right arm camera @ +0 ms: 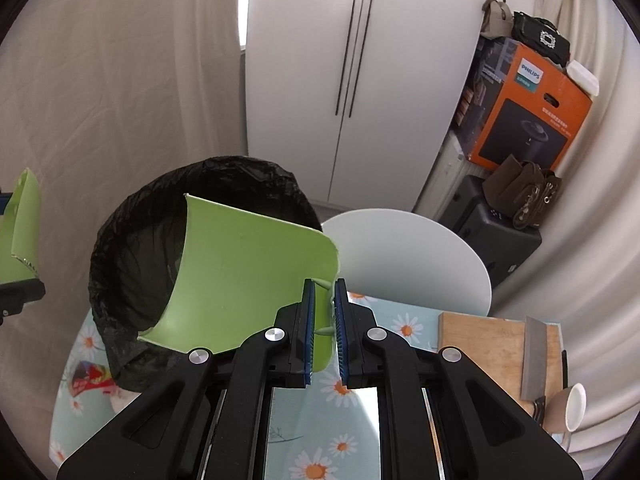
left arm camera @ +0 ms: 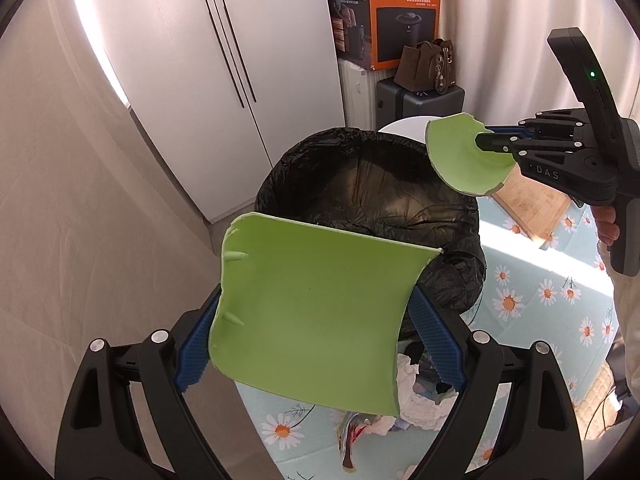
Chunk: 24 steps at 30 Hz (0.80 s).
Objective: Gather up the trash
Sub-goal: 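Lift the green scoop with the right gripper and carry it over the bin, then open the right gripper to drop the green scoop into the bin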
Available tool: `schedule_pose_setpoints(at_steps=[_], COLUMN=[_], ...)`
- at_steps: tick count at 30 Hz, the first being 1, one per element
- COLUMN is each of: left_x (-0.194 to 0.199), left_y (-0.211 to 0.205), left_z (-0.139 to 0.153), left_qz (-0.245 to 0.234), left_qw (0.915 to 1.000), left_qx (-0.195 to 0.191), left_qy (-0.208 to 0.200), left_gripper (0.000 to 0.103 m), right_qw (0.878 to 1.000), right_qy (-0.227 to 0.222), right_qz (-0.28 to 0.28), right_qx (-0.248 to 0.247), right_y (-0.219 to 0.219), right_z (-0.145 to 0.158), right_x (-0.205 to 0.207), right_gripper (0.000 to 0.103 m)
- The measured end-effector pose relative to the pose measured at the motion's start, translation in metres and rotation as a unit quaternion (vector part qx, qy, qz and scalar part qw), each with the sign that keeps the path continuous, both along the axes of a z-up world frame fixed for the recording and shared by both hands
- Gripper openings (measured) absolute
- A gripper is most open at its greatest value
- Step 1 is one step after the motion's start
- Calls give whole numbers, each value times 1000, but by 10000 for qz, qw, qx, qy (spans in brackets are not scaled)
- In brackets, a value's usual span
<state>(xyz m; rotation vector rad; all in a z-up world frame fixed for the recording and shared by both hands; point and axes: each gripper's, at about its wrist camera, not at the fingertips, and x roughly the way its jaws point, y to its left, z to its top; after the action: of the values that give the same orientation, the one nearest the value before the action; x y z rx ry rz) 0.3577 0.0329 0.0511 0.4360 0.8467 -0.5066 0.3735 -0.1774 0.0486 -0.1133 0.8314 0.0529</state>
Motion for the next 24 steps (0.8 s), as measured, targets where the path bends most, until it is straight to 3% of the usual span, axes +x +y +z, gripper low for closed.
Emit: schedule_pose_setpoints(at_steps=[13,24], left_x=[43,70], left_y=[-39,-57], left_z=[-28,-49], left_qz=[-104,-385], left_qw=[9992,9968], left_qx=[92,251], left_qy=[381,656], left_gripper=[87,88], right_qw=[9985,9972], right_qy=[-2,158], right_qz=[516,599], right_qx=[162,416], right_y=[4,5], right_z=[-14,-37], right_x=[55,83], right_gripper=[9,9])
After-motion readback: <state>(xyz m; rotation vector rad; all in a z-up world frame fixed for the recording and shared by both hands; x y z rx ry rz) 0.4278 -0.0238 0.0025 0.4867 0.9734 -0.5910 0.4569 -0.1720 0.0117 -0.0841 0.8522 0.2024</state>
